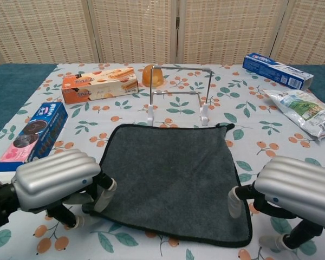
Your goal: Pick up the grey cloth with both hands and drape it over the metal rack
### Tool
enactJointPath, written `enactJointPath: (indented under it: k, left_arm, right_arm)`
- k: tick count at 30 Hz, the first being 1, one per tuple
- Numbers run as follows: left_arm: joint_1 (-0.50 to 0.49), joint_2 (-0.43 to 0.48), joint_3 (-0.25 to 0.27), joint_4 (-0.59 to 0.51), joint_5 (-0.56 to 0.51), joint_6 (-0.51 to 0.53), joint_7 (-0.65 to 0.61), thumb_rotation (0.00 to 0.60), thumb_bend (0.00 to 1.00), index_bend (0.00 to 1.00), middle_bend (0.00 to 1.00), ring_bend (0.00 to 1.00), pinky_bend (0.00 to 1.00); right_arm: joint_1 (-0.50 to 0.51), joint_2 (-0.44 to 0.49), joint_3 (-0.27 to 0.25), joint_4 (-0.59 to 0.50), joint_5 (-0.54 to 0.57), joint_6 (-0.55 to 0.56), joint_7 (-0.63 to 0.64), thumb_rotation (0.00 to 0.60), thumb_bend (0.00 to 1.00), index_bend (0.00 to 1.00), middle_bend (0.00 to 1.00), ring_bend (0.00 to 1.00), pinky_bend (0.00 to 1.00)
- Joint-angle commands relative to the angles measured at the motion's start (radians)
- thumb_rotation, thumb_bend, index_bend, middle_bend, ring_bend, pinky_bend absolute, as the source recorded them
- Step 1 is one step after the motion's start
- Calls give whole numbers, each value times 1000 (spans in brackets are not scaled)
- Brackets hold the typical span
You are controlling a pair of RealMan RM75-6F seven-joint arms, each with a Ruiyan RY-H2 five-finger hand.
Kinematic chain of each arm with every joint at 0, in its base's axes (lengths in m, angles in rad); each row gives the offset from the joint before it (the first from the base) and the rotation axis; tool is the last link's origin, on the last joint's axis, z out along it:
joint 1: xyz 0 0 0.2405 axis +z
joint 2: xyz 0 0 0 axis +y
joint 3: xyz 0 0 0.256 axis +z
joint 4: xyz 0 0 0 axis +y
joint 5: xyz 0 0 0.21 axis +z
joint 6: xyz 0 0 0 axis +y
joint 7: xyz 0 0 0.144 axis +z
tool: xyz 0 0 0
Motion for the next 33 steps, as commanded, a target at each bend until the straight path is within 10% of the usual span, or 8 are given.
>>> enactJointPath:
  k: [1, 33]
  left_arm:
    - [1, 1, 2, 0, 0, 2, -1, 600, 359, 636, 1000, 968, 1000]
    - [5, 0, 6, 2, -9, 6, -4, 600, 359, 633, 1000, 968, 1000]
  right_arm:
    - [5, -6, -1, 4, 4, -1, 0, 600, 179, 425, 931, 889, 1000]
    - [54, -87, 13, 45, 55, -21, -15, 600, 215, 425, 931, 890, 1000]
